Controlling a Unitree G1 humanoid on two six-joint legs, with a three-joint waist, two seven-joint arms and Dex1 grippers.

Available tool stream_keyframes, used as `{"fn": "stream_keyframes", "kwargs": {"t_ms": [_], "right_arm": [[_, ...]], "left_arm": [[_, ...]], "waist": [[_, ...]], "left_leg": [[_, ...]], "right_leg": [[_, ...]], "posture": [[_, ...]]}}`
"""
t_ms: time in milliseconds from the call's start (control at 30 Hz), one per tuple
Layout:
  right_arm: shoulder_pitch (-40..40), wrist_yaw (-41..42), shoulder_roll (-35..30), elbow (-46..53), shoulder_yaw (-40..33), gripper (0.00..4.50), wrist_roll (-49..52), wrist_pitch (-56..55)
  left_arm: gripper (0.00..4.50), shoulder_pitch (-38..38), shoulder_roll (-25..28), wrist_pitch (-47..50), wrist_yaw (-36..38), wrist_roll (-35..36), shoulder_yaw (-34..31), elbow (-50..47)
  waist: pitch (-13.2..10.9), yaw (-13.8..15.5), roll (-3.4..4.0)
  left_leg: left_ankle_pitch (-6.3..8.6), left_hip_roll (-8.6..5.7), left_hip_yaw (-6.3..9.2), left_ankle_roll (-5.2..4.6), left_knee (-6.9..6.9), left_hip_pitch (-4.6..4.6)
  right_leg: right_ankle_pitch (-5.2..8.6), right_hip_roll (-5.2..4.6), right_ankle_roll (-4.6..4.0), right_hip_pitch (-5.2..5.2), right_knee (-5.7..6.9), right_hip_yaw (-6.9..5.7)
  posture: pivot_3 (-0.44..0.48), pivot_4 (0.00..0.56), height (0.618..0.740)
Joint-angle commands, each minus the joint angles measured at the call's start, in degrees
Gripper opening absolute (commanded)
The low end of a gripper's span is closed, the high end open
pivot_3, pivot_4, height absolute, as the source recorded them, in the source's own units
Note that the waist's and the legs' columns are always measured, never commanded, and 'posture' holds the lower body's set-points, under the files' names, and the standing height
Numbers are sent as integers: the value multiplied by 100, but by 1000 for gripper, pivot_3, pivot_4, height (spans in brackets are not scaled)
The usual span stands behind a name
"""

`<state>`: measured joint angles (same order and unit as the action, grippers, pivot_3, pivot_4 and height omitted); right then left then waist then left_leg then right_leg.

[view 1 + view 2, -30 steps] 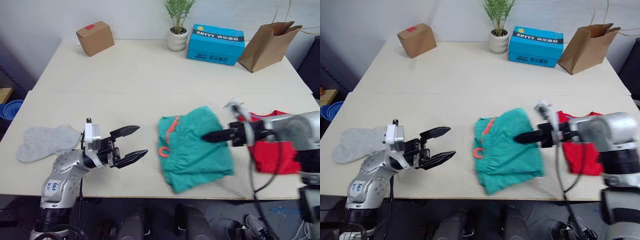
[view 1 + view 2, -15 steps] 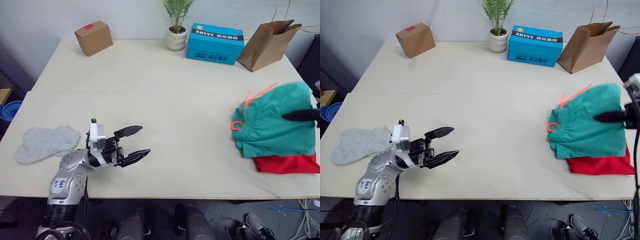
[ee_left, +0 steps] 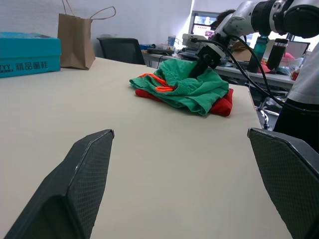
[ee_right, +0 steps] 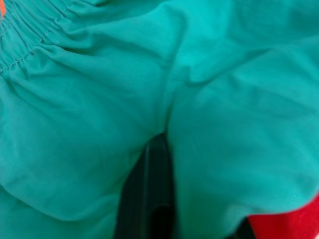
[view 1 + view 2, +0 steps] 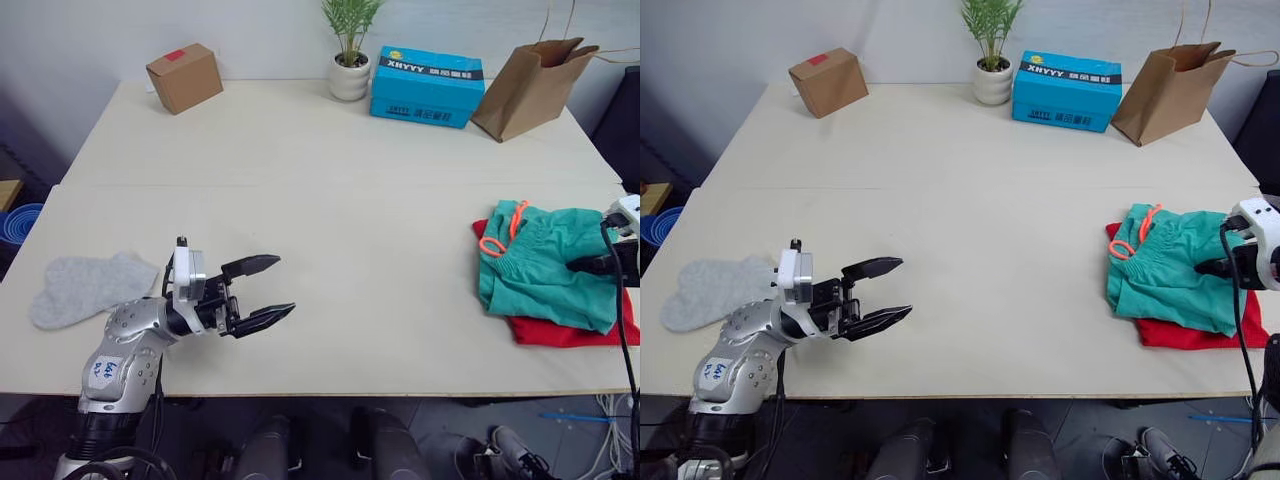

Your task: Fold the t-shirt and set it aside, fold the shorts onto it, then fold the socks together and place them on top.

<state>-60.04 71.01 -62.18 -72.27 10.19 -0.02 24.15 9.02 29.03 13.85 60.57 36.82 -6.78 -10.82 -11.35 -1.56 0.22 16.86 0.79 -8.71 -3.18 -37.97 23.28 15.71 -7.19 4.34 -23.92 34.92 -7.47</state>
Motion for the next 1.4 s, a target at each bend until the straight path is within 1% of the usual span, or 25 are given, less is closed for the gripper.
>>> {"fn": "stream_keyframes", "kwargs": {"t_ms": [33, 100, 233, 300, 333, 400, 433, 500, 533, 567, 633, 700, 733, 800, 833, 933, 967, 1000, 1033, 1100, 1167, 1233, 1300, 1400], "right_arm": [[16, 42, -375, 57, -130, 1681, -236, -293], [-16, 80, -575, 101, -191, 2330, -312, -451], [225, 577, -1090, 395, -96, 3702, -577, -1243], [309, 783, -1260, 605, -246, 4372, -495, -1472], [361, 839, -1289, 730, -395, 4442, -374, -1645], [534, 1034, -1259, 1021, -751, 4442, -38, -2013], [746, 1184, -1204, 1225, -968, 4442, 181, -2395], [1458, 1792, -961, 1924, -1481, 4442, 878, -3094], [1834, 1888, -726, 2363, -1765, 4442, 1244, -3297], [2182, 1862, -433, 2885, -2021, 4442, 1612, -3257], [2804, 1455, 88, 3900, -2361, 4442, 2049, -3036], [3451, 1102, 563, 5161, -2475, 4442, 2431, -2639], [3785, 927, 800, 5817, -2447, 4442, 2641, -2326], [4298, 533, 1333, 6814, -2287, 4442, 2821, -2176], [4476, 382, 1520, 7162, -2219, 4442, 2863, -2110], [4834, 70, 2374, 7546, -1977, 4442, 2739, -2768], [4923, 23, 2592, 7601, -1915, 4442, 2744, -2911], [4984, 0, 2712, 7646, -1888, 4442, 2750, -2968], [5142, 13, 2863, 7775, -1749, 4442, 2774, -2968], [5365, 49, 2994, 7951, -1564, 4442, 2842, -2872], [5477, 235, 3200, 8032, -1489, 4442, 3021, -3144], [5613, 147, 3397, 8086, -1405, 4442, 3049, -3196], [5692, 130, 3447, 8100, -1345, 4442, 2991, -3228], [5814, 126, 3406, 8118, -1265, 4442, 2910, -3309]], "left_arm": [[4500, 19, 38, 19, 13, 113, -51, -221], [4500, 27, 64, 42, 57, 120, -56, -203], [4500, 47, 121, 49, 138, 127, -115, -125], [4500, 59, 167, 32, 139, 105, -170, -88], [4500, 63, 195, -4, 138, 83, -210, -62], [4500, 63, 245, -52, 106, 66, -323, 2], [4500, 45, 290, -136, 81, -43, -373, 75], [4500, -31, 449, -393, 110, -381, -408, 304], [4500, -35, 471, -511, 22, -500, -464, 430], [4500, -33, 456, -565, -39, -480, -547, 503], [4500, -59, 456, -647, -198, -535, -660, 532], [4500, -135, 492, -677, -383, -606, -771, 470], [4500, -235, 512, -585, -479, -536, -880, 362], [4500, -604, 604, -469, -698, -537, -1150, 114], [4500, -781, 656, -405, -780, -544, -1257, 6], [4500, -1680, 646, -186, -1290, -536, -1946, -409], [4500, -1938, 628, 23, -1566, -545, -2147, -538], [4500, -2096, 621, 182, -1760, -542, -2257, -633], [4500, -2413, 470, 162, -2024, -580, -2559, -763], [4500, -2862, 220, 162, -2469, -642, -2987, -972], [4500, -3407, -56, 190, -2821, -748, -3384, -1100], [4500, -3970, -341, 525, -3422, -926, -3886, -1206], [4500, -4249, -501, 927, -3871, -873, -4224, -1316], [4500, -4606, -604, 1322, -4105, -685, -4652, -1436]], "waist": [[0, 1, 0], [-2, 4, 5], [-4, -1, 9], [-4, -6, 9], [-3, -17, 10], [-2, -52, 12], [-2, -58, 12], [-2, -52, 13], [0, -43, 14], [4, -30, 7], [9, -15, -4], [7, 14, -2], [5, 41, 4], [5, 84, 5], [5, 100, 5], [9, 115, -5], [17, 102, -19], [17, 112, -17], [14, 120, -14], [14, 152, -14], [19, 148, -22], [23, 141, -29], [31, 128, -42], [32, 155, -47]], "left_leg": [[4, 0, 0, 6, -1, 0], [6, -1, 0, 10, -1, 0], [7, -1, 0, 13, 0, 0], [8, 0, 0, 13, 0, -1], [7, 0, 0, 13, 0, -1], [8, 0, -5, 14, -2, -9], [7, 3, -5, 16, -2, -13], [4, 8, -4, 20, -1, -17], [1, 11, -6, 15, -3, -22], [-8, 12, -5, 2, 0, -23], [-6, 34, -3, 4, -12, -36], [-7, 33, 3, 3, -12, -31], [-7, 33, 5, 3, -12, -31], [-6, 32, 11, 4, -7, -24], [-5, 32, 15, 5, -7, -24], [15, 32, 18, 34, -5, -24], [17, 31, 17, 33, -5, -24], [22, 34, 18, 37, -2, -29], [23, 33, 18, 37, -2, -34], [22, 28, 18, 31, -3, -32], [27, 20, 18, 22, -2, -33], [35, 20, 19, 10, -2, -33], [54, 21, 19, -15, 0, -32], [57, 22, 19, -17, 2, -32]], "right_leg": [[0, 0, 0, 0, 1, 0], [0, -1, 0, 0, 3, 0], [1, 1, -1, -1, 1, -1], [1, 1, -1, -1, 1, 0], [0, 1, 0, 0, 2, 0], [0, 2, 0, 1, 8, 7], [0, 6, 0, 4, 9, 7], [0, 12, -1, 7, 13, 4], [0, 19, -1, 10, 14, 6], [0, 20, -1, 12, 14, 4], [0, 42, -2, 32, 6, 5], [-1, 39, -3, 29, 8, 6], [-1, 37, -4, 28, 12, 7], [0, 31, -6, 18, 13, 6], [1, 31, -7, 19, 14, 6], [1, 31, -8, 22, 1, 6], [1, 30, -8, 22, 1, 7], [4, 31, -11, 25, 1, 7], [4, 30, -12, 28, 2, 8], [4, 20, -12, 25, 5, 9], [4, 9, -13, 25, 4, 9], [5, 8, -13, 26, -2, 10], [7, 9, -17, 25, -4, 11], [12, 8, -26, 20, -4, 10]], "posture": [[0, 150, 740], [0, 150, 740], [0, 150, 740], [0, 150, 740], [0, 150, 740], [0, 150, 740], [0, 150, 740], [0, 150, 740], [0, 150, 740], [0, 150, 740], [0, 150, 740], [0, 150, 740], [0, 150, 740], [0, 150, 740], [0, 150, 740], [0, 150, 740], [0, 150, 740], [0, 150, 740], [0, 150, 740], [0, 150, 740], [0, 150, 740], [0, 150, 740], [0, 150, 740], [0, 150, 740]]}}
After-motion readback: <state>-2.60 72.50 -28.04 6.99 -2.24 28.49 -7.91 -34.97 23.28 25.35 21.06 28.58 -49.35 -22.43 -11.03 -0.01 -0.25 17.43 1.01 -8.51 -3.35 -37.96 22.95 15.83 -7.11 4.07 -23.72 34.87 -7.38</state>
